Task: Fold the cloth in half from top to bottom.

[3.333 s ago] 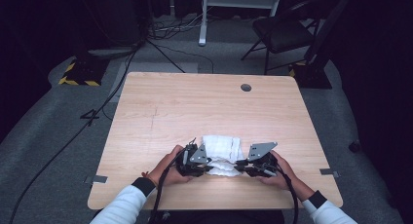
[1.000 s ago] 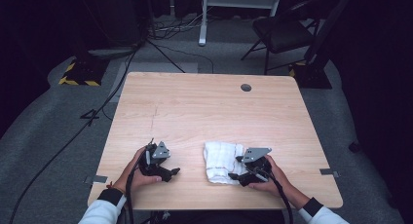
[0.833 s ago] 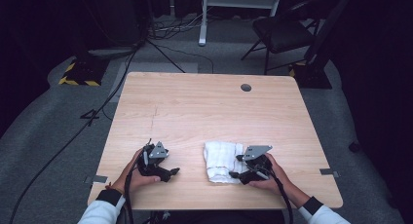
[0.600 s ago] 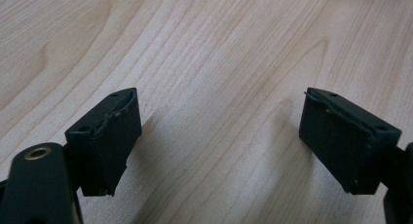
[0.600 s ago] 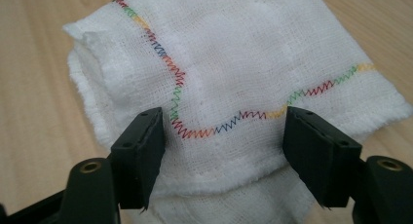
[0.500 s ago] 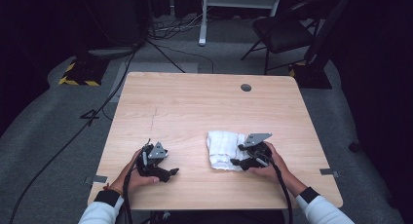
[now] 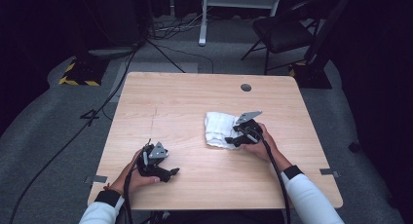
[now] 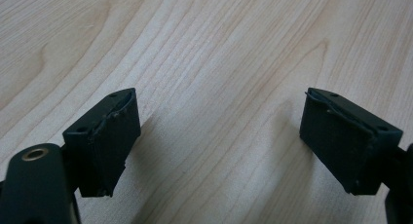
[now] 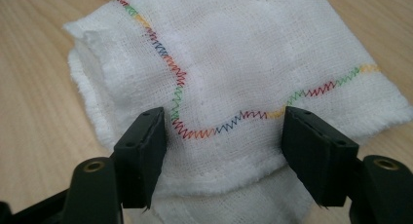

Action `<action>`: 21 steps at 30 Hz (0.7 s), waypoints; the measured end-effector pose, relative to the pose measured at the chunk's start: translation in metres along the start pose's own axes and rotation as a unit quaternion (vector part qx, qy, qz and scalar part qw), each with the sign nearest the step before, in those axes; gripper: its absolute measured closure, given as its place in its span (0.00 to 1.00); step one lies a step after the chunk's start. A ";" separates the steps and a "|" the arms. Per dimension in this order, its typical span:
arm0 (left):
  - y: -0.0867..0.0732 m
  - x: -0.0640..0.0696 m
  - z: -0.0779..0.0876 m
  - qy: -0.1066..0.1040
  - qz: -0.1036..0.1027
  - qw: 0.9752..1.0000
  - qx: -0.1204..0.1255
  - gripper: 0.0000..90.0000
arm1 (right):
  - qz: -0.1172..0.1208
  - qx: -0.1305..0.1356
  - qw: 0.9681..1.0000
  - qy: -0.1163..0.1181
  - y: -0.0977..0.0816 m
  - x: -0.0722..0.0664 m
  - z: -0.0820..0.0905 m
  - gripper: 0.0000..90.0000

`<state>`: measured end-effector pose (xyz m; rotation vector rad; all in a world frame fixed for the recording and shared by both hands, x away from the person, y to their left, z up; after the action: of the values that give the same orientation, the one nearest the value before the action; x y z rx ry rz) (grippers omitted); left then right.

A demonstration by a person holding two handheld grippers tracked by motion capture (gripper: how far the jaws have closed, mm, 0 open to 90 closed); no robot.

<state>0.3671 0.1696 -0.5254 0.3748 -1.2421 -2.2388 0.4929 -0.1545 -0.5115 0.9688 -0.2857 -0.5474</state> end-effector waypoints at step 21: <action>0.000 0.000 0.000 0.001 0.001 1.000 0.000 0.17 | 0.006 -0.018 1.000 -0.012 0.013 0.006 -0.014 0.36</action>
<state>0.3669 0.1694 -0.5255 0.3756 -1.2406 -2.2362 0.5081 -0.1426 -0.5081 0.9247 -0.3021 -0.5521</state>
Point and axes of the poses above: each handheld gripper's, and its own axes: z roughly backward along the jaws, y roughly out of its top, x roughly to its right, the point moved 3 cm from there along -z, roughly forward along the jaws, and after that the axes turned 14 degrees about x, right-handed, at the moved point
